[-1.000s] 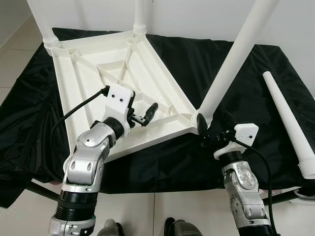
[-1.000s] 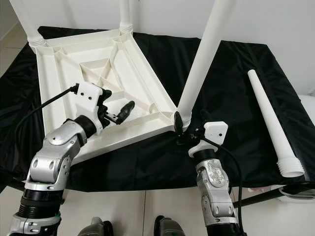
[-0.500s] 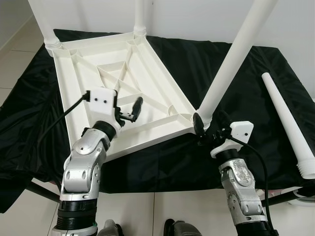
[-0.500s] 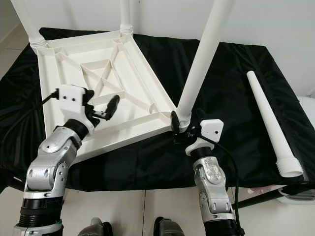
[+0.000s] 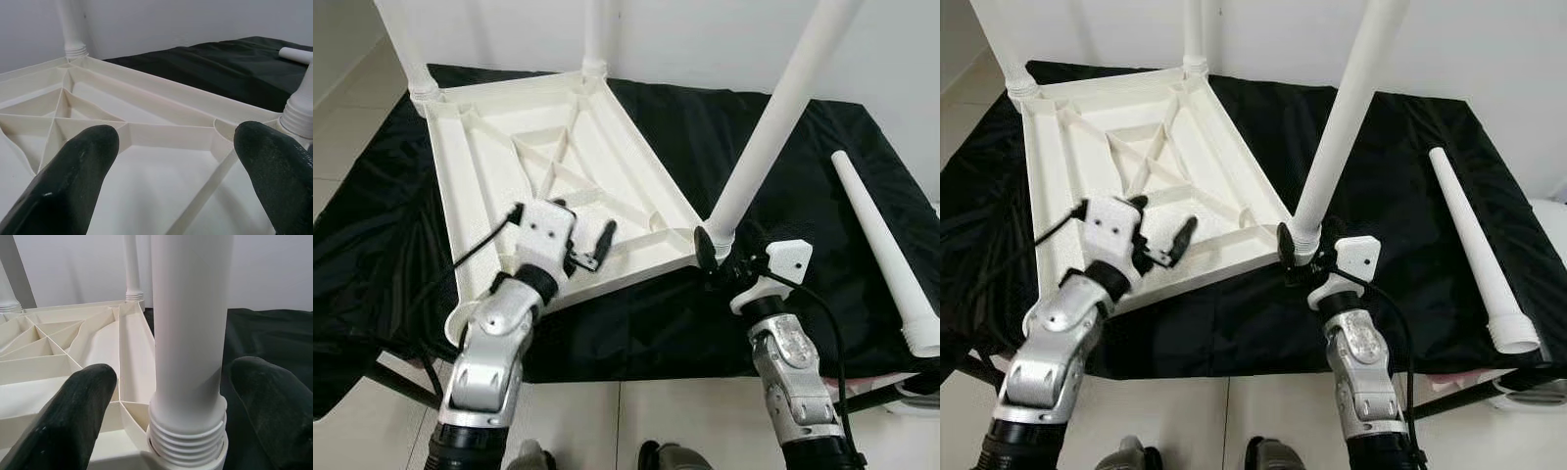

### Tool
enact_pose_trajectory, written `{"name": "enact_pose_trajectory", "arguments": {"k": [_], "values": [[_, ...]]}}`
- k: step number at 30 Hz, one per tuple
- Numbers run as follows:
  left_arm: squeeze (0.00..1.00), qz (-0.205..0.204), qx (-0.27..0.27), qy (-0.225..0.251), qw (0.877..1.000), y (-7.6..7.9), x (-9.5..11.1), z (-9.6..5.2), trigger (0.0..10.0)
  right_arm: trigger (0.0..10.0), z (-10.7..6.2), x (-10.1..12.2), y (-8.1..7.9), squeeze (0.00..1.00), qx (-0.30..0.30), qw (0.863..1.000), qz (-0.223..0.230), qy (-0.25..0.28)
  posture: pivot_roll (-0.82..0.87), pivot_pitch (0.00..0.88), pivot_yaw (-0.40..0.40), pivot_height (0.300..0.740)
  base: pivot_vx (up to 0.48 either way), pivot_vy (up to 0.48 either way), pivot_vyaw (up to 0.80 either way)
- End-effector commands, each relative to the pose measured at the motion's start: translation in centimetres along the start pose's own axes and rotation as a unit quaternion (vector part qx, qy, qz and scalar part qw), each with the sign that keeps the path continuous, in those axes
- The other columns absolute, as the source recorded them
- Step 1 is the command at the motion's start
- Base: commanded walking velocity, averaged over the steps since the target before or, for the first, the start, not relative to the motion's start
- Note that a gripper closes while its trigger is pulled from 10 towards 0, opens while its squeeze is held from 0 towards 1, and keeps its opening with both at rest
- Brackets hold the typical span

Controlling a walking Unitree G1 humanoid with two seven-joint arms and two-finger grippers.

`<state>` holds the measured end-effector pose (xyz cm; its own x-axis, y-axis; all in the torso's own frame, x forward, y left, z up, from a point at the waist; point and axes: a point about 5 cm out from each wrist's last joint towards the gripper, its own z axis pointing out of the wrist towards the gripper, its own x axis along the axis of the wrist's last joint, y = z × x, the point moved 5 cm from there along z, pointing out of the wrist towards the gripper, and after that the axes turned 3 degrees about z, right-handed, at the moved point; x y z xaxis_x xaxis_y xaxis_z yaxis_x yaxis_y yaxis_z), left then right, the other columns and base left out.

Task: Building children table

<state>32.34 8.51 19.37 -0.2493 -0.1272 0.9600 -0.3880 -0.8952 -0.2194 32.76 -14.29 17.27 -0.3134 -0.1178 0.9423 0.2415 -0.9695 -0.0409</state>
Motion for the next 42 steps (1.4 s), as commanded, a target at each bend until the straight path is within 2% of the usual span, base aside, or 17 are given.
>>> {"name": "enact_pose_trajectory", "arguments": {"k": [1, 12, 16, 20, 24, 26, 39, 42], "values": [[0.0, 0.003, -0.013, -0.005, 1.0, 0.7, -0.6, -0.3, 10.0, 10.0, -0.1, -0.3, 0.2, 0.0, 0.001, 1.0, -0.007, -0.005, -0.05, 0.071, -0.036, 0.74, 0.0, 0.0, 0.0], [0.0, 0.015, -0.04, -0.005, 0.999, 1.6, -1.4, -1.3, 10.0, 10.0, -0.1, -0.7, 0.3, 0.0, 0.003, 1.0, -0.01, -0.01, -0.04, 0.056, -0.047, 0.74, 0.0, 0.0, 0.0], [0.0, 0.034, -0.089, -0.004, 0.995, 3.0, -1.6, -1.4, 10.0, 10.0, 0.1, -0.8, 0.3, 0.0, 0.004, 1.0, -0.013, -0.011, -0.04, 0.058, -0.048, 0.74, 0.0, 0.0, 0.0], [0.0, 0.06, -0.153, -0.016, 0.986, 4.6, -2.5, -0.8, 10.0, 10.0, 0.1, -1.0, 0.3, 0.0, 0.002, 1.0, -0.014, -0.012, -0.04, 0.064, -0.042, 0.74, 0.0, 0.0, 0.0], [0.0, 0.065, -0.172, -0.021, 0.983, 5.0, -2.8, -0.4, 10.0, 10.0, -0.1, -1.1, 0.3, 0.0, 0.001, 1.0, -0.014, -0.014, -0.04, 0.069, -0.036, 0.74, 0.0, 0.0, 0.0], [0.0, 0.079, -0.189, -0.035, 0.978, 5.5, -3.8, 0.1, 10.0, 10.0, -0.3, -1.3, 0.4, 0.0, -0.005, 1.0, -0.014, -0.016, -0.05, 0.072, -0.027, 0.74, 0.0, 0.0, 0.0], [0.0, 0.092, -0.217, -0.035, 0.971, 6.7, -4.2, 1.1, 10.0, 10.0, -0.4, -1.5, 0.6, 0.0, -0.015, 1.0, -0.014, -0.017, -0.06, 0.076, -0.021, 0.74, 0.0, 0.0, 0.0], [0.0, 0.098, -0.236, -0.028, 0.966, 7.4, -4.0, 2.0, 10.0, 10.0, -0.3, -1.5, 0.5, 0.0, -0.017, 1.0, -0.014, -0.015, -0.05, 0.082, -0.02, 0.74, 0.0, 0.0, 0.0]]}}
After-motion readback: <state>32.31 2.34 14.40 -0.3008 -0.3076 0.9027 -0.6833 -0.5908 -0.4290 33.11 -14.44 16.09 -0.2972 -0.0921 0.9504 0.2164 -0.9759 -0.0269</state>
